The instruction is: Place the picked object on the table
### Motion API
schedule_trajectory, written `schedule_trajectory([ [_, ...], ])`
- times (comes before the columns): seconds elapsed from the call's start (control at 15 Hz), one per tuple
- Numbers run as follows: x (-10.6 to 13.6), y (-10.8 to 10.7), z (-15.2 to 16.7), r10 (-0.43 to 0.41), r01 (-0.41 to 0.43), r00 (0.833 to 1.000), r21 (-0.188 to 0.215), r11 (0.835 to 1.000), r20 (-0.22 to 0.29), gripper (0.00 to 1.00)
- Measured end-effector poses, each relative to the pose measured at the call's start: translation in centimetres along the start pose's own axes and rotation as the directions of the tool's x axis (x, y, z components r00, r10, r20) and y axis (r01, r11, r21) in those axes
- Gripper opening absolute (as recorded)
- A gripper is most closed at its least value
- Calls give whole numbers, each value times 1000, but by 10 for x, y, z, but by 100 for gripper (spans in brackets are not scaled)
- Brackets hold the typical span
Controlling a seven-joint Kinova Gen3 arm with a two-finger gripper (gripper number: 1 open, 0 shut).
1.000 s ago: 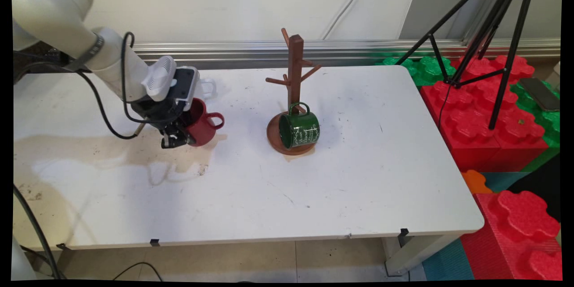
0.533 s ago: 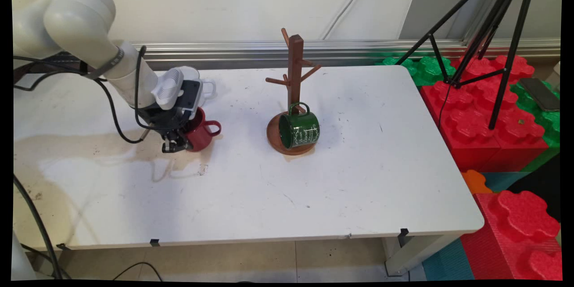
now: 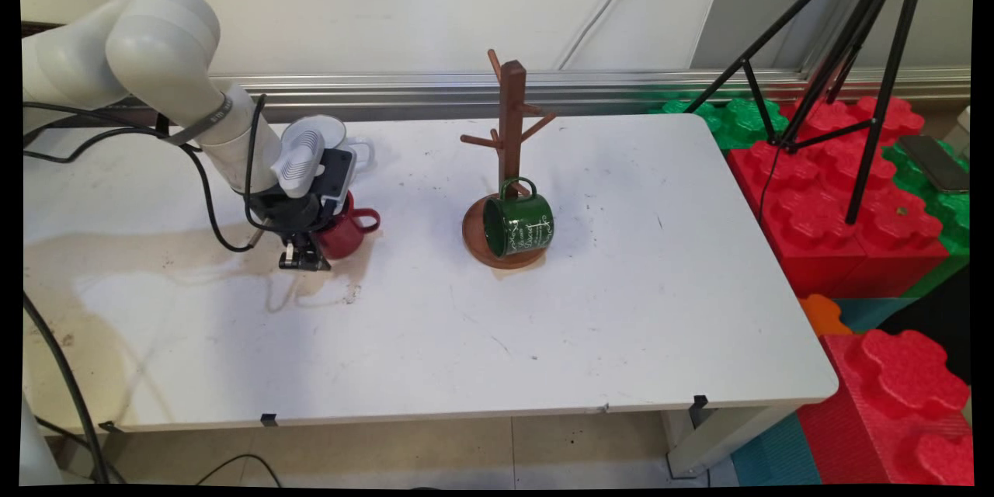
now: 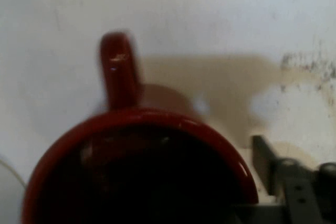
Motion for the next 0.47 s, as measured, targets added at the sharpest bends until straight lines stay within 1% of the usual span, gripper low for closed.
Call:
schedule_trajectory([
  [0.27,2,-1,3,2,-2,1000,2,1000,1,100],
  [0.33,13,-6,5,21,-21,1000,2,1000,-2,100],
  [0.47,12,-6,5,20,-20,1000,4,1000,-4,100],
])
